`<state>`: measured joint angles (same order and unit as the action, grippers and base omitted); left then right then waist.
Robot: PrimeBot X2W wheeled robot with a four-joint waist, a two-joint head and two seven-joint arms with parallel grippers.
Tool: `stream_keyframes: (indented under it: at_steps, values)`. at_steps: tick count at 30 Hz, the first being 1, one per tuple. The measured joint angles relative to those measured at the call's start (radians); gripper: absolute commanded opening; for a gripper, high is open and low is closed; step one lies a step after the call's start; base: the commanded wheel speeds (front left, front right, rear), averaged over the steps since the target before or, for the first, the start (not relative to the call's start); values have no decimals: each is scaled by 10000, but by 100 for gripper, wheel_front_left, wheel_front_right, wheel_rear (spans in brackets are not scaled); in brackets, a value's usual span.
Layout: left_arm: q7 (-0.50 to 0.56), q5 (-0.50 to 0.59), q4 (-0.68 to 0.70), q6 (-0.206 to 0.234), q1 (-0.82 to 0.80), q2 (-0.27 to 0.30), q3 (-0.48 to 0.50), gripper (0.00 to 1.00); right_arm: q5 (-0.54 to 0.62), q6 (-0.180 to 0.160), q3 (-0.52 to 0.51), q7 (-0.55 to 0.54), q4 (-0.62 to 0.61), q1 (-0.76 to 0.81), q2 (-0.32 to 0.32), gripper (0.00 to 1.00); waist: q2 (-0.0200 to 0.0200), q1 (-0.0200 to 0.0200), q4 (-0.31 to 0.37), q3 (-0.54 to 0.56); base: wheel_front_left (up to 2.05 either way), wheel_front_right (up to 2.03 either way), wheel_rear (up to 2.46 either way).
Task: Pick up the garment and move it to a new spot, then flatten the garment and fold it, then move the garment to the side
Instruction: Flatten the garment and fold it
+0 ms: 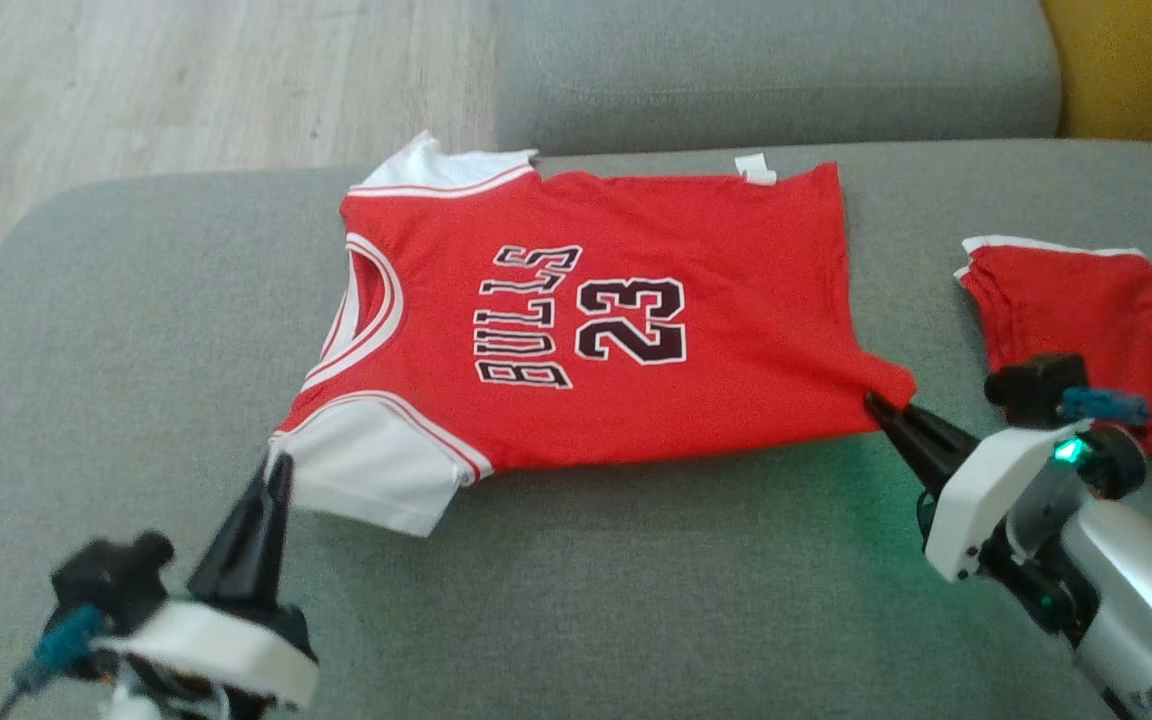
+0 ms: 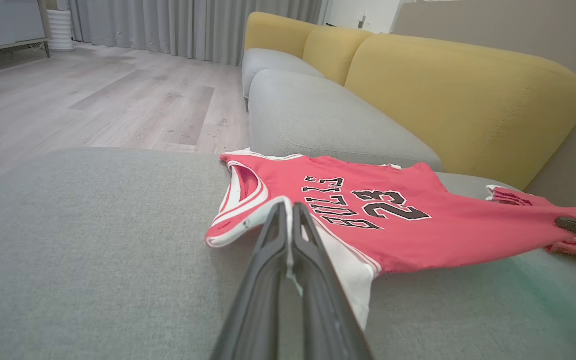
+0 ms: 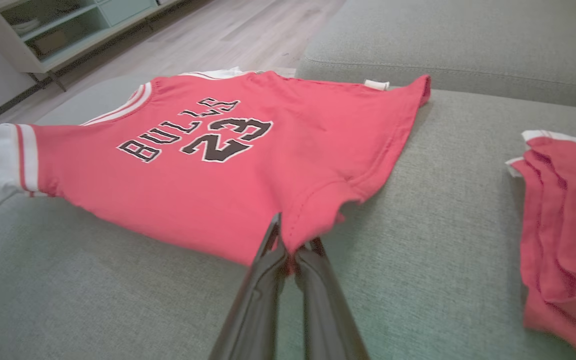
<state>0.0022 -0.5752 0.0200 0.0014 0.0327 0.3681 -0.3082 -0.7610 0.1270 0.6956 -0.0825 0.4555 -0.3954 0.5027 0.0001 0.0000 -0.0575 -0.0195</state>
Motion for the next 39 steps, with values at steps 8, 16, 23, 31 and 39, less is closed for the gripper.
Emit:
stream_keyframes:
  at_steps: [8,16,23,31,39]
  values:
    - [627,-90,-1175,75,-1946,25,174,0,337,0,-1101,-867,157,-512,-593,0,0,1,71,-742,0,0,0]
    - [1110,245,-2959,-119,-4124,58,-121,0,606,0,-1507,-1956,721,-1432,-1183,0,0,2,140,-1527,0,0,0]
    - [1093,683,-4428,-468,-5977,52,-320,0,734,0,-1534,-2652,1124,-2357,-1526,0,-1,3,211,-2070,0,0,0]
    - [920,1306,-6470,-880,-8104,-12,-897,0,940,0,-1457,-3331,1835,-3606,-1860,0,-1,2,397,-2760,0,0,0]
    - [-433,1628,-7892,-1020,-9690,-591,-1220,100,1779,0,-1597,-2652,2859,-5206,-1969,100,-1,2,571,-3269,0,0,0]
